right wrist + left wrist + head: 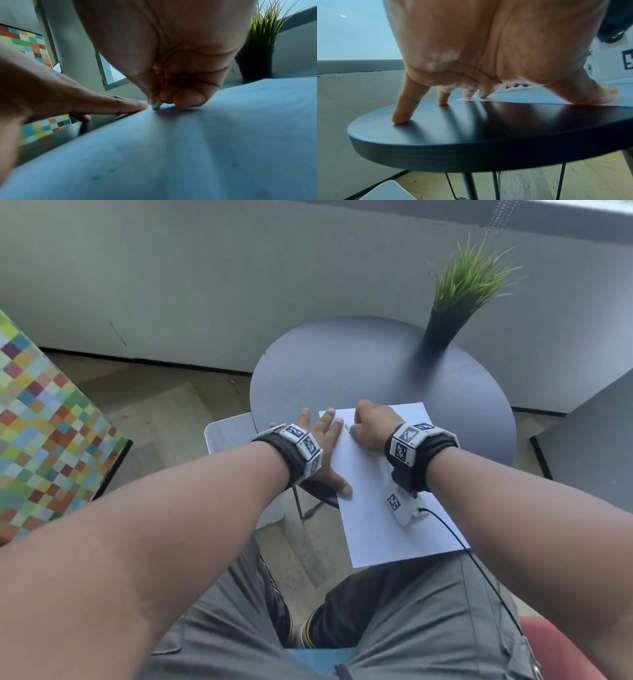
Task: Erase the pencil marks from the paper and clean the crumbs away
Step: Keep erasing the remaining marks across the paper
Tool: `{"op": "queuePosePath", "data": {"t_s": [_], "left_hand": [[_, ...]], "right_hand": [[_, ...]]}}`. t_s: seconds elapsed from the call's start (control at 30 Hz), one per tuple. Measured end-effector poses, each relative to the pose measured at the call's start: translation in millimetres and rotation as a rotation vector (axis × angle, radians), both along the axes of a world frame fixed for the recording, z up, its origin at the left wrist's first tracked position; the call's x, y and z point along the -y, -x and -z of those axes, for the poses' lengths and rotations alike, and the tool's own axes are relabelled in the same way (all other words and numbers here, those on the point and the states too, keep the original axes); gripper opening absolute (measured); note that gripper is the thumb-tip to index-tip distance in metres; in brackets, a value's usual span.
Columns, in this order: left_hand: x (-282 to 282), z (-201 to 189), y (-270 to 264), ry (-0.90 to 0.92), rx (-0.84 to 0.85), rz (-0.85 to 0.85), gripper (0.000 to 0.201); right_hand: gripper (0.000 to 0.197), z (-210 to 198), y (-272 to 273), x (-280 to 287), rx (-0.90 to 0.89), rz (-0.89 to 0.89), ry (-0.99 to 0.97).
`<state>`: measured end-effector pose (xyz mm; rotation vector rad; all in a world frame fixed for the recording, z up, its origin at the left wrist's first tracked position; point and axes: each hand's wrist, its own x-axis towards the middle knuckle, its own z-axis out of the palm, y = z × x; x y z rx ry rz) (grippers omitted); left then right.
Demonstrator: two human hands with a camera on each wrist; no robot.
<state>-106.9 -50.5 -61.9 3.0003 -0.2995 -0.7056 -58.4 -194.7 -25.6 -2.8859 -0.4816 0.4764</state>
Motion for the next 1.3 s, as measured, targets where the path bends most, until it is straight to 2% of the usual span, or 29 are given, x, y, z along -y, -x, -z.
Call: {"op": "queuePosePath", "data": {"t_s": [0.1, 0.23, 0.3, 0.4, 0.57, 0.7, 0.87, 1.0, 1.03, 1.17, 1.3], "left_hand": [[0.0, 0.6, 0.4, 0.024, -0.002, -0.006, 0.164], [1.0, -1.0, -0.9, 0.014, -0.008, -0.003, 0.162], [0.8, -1.4, -1.0, 0.016, -0.010, -0.001, 0.164], [1.4, -3.8, -0.3, 0.017, -0.010, -0.002, 0.169], [1.4, -8.7, 1.4, 0.006, -0.032, -0.002, 0.163], [1.7, -13.6, 5.5, 0.014, -0.019, -0.007, 0.158], [2.4, -13.3, 3.7, -0.001, -0.034, -0.004, 0.160], [2.3, -15.0, 5.5, 0.010, -0.024, -0.009, 0.160], [2.6, -14.2, 5.1, 0.011, -0.027, -0.008, 0.160], [2.3, -9.0, 2.0, -0.005, -0.038, -0.008, 0.161], [2.8, -12.9, 2.3, 0.004, -0.039, -0.001, 0.161]], "right_hand": [[0.014, 2.2, 2.3, -0.4, -0.079, -0.079, 0.008], [0.026, -2.5, -13.1, 7.8, -0.006, 0.085, 0.006], [0.028, -0.1, -7.0, 2.9, -0.017, 0.042, 0.016], [0.017, 2.4, 4.0, -4.5, -0.067, -0.074, 0.026], [0.031, 1.1, -5.9, -4.3, -0.008, 0.116, -0.007], [0.025, 5.1, 6.9, -8.6, -0.055, 0.007, -0.004], [0.030, 0.4, -4.6, 4.0, -0.004, 0.139, -0.004], [0.017, 1.9, 16.1, -1.4, -0.095, -0.083, 0.000], [0.015, -0.1, 14.5, 2.3, -0.093, -0.089, 0.008], [0.024, -3.6, -0.3, 17.9, 0.004, 0.087, -0.016], [0.010, -1.7, 26.8, 8.5, -0.103, -0.142, -0.012]]}}
